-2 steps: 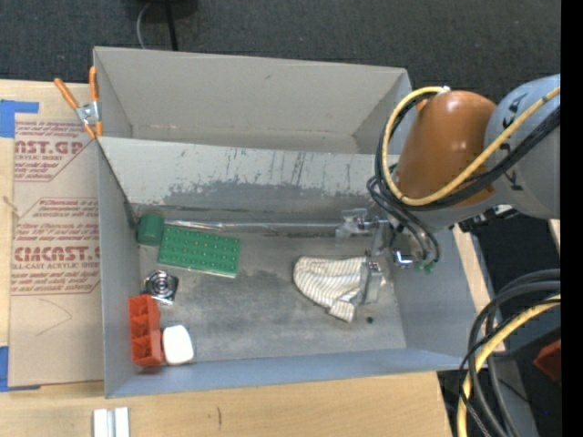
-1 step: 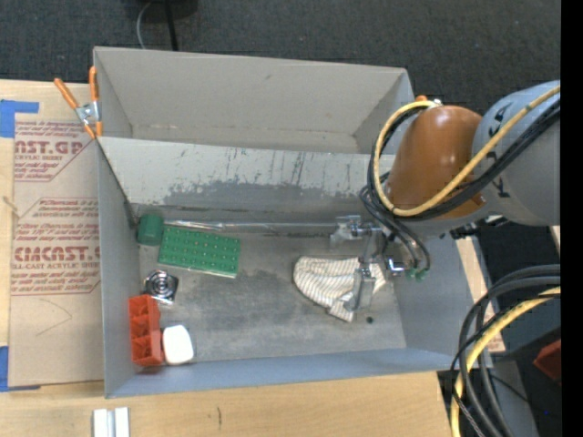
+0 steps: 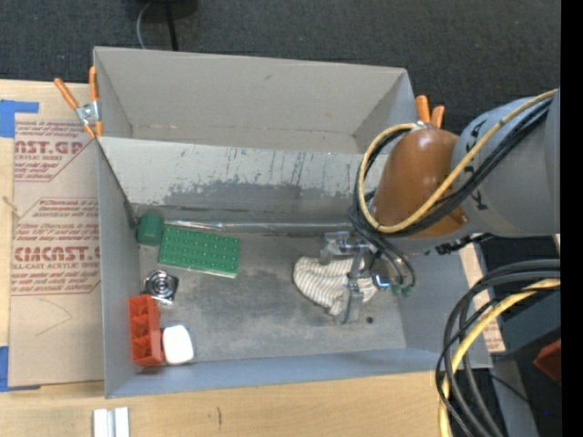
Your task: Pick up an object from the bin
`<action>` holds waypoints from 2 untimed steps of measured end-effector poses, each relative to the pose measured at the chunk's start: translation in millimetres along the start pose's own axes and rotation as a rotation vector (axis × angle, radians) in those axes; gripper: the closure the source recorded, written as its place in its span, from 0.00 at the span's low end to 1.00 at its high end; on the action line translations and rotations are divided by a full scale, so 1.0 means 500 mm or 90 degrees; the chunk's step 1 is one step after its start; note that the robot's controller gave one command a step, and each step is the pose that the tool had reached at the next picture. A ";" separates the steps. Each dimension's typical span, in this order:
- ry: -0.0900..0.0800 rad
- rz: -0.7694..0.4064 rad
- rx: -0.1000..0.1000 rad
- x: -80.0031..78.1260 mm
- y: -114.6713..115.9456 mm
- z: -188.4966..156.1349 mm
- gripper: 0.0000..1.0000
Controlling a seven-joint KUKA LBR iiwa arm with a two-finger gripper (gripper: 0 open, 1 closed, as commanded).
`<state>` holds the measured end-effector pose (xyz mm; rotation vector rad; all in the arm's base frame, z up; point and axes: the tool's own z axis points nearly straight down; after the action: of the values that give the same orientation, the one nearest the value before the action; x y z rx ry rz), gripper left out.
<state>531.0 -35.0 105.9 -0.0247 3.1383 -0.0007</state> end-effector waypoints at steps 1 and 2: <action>-0.008 0.038 0.001 0.020 0.026 0.070 1.00; -0.008 0.038 0.001 0.020 0.026 0.070 1.00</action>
Offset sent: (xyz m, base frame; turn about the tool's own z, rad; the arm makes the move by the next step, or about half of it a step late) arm 0.0000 0.0000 0.0000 0.0000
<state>520.8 -22.3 70.8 0.0698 3.1258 -0.0020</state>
